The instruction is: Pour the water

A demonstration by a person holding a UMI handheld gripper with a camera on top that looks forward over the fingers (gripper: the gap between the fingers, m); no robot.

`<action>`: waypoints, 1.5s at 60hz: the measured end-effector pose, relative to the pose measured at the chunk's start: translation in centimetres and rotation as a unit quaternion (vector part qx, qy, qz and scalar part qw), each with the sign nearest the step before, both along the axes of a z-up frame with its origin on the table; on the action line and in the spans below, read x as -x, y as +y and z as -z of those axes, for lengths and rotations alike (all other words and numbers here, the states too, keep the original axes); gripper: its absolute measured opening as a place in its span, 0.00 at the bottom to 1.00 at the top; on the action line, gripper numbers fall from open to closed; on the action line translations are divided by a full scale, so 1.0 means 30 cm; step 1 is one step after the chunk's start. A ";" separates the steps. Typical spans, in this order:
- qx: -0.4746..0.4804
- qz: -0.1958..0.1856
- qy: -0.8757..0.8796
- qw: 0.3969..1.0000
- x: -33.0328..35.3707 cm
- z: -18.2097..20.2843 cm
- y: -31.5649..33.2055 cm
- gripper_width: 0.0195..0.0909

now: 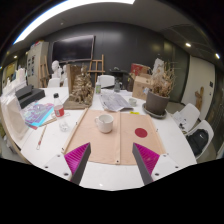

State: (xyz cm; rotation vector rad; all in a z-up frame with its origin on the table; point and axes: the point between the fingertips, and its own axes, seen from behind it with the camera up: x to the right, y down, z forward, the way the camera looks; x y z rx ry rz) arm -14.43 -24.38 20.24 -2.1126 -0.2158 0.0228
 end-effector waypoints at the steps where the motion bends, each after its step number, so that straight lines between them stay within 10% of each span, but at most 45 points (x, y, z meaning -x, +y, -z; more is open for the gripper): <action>1: -0.001 -0.005 0.001 1.000 0.017 -0.006 -0.007 0.93; 31: -0.016 -0.122 0.009 0.992 0.769 0.086 0.030 0.93; 58: -0.076 -0.030 0.025 0.996 1.134 0.314 0.630 0.89; 71: -0.081 0.005 0.034 0.996 1.164 0.417 0.808 0.45; 90: -0.101 -0.015 0.036 0.994 1.195 0.413 0.823 0.09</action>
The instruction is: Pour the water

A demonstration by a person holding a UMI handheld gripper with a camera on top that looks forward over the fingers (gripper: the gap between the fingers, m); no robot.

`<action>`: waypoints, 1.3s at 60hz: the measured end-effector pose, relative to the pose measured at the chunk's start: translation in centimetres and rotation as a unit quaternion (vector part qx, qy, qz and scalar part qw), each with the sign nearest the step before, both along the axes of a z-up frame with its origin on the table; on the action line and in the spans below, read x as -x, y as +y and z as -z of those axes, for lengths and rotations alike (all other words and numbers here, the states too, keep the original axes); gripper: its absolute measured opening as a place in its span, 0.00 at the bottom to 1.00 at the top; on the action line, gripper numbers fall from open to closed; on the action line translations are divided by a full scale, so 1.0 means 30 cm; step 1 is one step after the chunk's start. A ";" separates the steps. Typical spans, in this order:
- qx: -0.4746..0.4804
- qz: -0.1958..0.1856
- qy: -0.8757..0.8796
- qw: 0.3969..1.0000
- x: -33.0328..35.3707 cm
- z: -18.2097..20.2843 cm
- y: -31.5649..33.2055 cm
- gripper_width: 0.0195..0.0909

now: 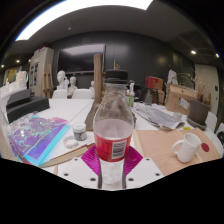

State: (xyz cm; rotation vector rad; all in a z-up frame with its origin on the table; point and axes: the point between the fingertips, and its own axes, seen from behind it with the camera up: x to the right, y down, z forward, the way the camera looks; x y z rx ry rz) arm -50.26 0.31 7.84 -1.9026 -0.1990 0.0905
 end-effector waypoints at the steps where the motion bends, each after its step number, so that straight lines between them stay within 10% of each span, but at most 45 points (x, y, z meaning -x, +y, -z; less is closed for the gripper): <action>1: 0.002 0.000 0.002 1.000 0.000 0.001 0.000 0.09; 23: -0.003 0.017 0.232 0.973 -0.040 -0.315 0.037 0.09; 38: 0.061 0.036 0.605 0.793 -0.166 -0.559 0.129 0.08; 60: 0.105 0.072 0.828 0.547 -0.367 -0.515 0.243 0.09; 78: 0.124 0.106 0.869 0.467 -0.452 -0.407 0.272 0.08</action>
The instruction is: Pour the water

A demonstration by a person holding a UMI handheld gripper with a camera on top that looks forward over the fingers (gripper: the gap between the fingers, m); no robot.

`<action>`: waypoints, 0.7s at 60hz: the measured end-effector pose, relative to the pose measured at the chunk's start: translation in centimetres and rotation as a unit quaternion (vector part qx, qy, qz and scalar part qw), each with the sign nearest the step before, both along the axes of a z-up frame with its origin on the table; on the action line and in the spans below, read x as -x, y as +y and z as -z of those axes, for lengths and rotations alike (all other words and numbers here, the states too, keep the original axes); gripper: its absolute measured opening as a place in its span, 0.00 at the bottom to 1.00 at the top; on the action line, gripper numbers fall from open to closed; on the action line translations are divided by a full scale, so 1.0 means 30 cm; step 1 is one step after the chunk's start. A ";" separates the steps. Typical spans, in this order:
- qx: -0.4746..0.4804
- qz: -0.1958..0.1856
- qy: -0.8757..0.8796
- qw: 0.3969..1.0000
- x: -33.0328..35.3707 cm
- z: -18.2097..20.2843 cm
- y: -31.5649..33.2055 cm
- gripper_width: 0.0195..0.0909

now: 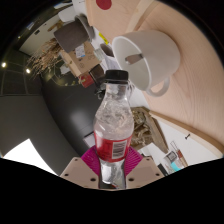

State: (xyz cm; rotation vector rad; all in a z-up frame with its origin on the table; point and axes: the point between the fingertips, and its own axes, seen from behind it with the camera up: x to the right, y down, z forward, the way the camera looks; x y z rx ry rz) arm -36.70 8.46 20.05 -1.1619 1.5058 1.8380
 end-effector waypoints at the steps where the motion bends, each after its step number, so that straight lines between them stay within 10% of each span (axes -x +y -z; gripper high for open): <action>1: 0.001 0.000 0.001 1.000 -0.001 0.000 -0.005 0.08; 25: -0.062 -0.050 -0.215 0.973 -0.016 -0.248 -0.076 0.09; 42: -0.155 0.023 -0.578 0.801 -0.439 -0.618 -0.099 0.09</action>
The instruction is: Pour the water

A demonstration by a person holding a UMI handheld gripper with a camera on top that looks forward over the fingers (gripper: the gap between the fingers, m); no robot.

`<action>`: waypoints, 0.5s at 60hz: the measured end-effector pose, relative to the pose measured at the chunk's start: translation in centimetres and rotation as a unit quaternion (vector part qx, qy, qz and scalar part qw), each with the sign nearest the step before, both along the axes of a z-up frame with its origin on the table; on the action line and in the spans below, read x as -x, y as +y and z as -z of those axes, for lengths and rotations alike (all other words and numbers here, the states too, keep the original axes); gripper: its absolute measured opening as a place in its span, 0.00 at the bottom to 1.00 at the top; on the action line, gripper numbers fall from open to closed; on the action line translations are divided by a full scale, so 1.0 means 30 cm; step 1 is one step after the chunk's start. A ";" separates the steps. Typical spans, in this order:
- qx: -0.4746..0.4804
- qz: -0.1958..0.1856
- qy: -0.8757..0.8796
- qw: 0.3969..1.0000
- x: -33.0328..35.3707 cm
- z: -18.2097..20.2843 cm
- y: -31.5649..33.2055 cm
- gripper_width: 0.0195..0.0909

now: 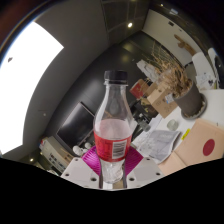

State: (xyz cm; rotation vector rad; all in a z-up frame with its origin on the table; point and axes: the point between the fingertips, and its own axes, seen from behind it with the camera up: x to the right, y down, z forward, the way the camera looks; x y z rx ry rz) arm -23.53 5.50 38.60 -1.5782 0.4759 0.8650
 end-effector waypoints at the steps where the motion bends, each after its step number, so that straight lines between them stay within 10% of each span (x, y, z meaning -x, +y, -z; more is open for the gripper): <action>1: -0.010 0.004 -0.016 1.000 -0.049 -0.014 -0.021 0.09; 14: -0.015 0.066 -0.288 0.955 -0.478 0.101 0.042 0.09; 30: 0.054 0.051 -0.414 0.907 -0.774 0.619 0.129 0.09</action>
